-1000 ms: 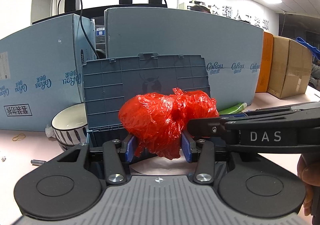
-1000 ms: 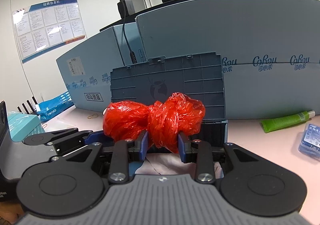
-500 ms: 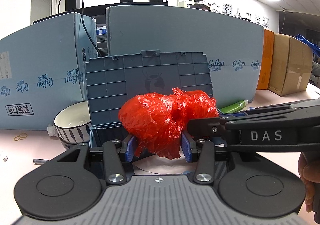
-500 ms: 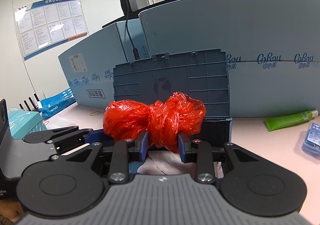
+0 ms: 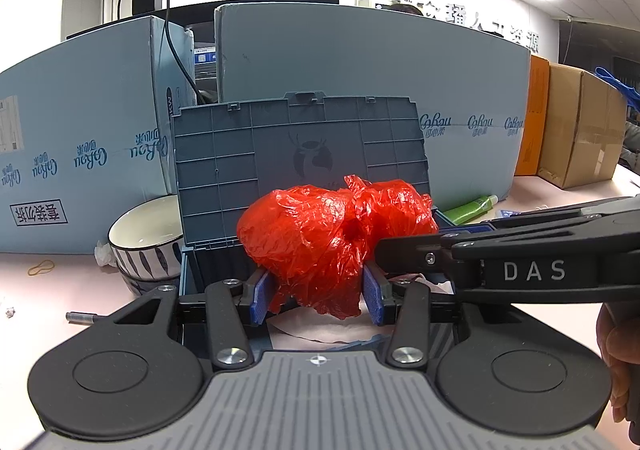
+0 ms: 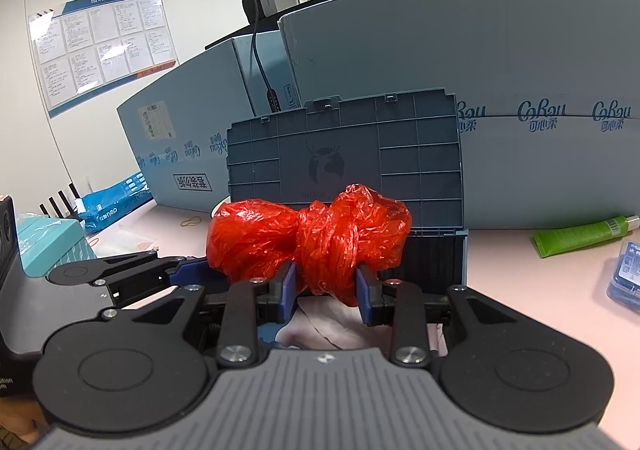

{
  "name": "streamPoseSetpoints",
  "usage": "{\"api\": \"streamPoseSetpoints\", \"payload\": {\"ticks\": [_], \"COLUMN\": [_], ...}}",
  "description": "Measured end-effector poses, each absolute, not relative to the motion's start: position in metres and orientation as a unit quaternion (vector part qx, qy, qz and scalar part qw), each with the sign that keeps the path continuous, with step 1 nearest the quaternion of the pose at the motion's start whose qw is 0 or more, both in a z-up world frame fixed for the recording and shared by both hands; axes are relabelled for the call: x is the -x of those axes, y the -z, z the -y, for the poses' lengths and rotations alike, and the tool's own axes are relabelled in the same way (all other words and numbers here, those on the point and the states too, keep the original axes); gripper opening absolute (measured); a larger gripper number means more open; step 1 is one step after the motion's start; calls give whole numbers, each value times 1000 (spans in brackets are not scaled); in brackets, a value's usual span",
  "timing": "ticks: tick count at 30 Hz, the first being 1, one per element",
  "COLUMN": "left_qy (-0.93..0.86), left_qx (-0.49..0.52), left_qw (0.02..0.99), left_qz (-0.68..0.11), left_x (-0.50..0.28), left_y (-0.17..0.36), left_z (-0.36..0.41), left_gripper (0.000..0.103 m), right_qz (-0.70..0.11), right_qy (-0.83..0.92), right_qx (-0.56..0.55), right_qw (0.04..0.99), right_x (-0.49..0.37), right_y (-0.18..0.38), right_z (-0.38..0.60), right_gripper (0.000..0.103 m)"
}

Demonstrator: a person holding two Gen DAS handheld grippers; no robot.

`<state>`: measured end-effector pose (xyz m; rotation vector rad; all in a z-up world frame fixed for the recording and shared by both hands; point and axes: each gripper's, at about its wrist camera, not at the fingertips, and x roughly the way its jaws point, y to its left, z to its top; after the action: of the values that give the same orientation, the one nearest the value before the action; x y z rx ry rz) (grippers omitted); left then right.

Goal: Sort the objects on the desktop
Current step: 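Lower the red bag with both tools into the open dark blue box, then open both tools to release the red bag inside the box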

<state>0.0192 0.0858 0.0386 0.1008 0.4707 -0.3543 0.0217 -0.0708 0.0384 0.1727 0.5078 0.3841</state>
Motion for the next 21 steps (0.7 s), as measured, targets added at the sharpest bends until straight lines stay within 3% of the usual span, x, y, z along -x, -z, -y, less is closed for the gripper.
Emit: {"api": "streamPoseSetpoints", "payload": {"ticks": [21], "left_qy": [170], "left_qx": [-50], "left_qw": [952], "left_qz": [-249], "left_x": [-18], "left_y": [-30], "left_z": [-97], "left_gripper": [41], "right_qz": [-275], "right_qy": [-202], "right_qx": [-85], "right_qw": [936], "right_x": [-24], "right_y": [-30], "right_z": [66], "right_gripper": [35]}}
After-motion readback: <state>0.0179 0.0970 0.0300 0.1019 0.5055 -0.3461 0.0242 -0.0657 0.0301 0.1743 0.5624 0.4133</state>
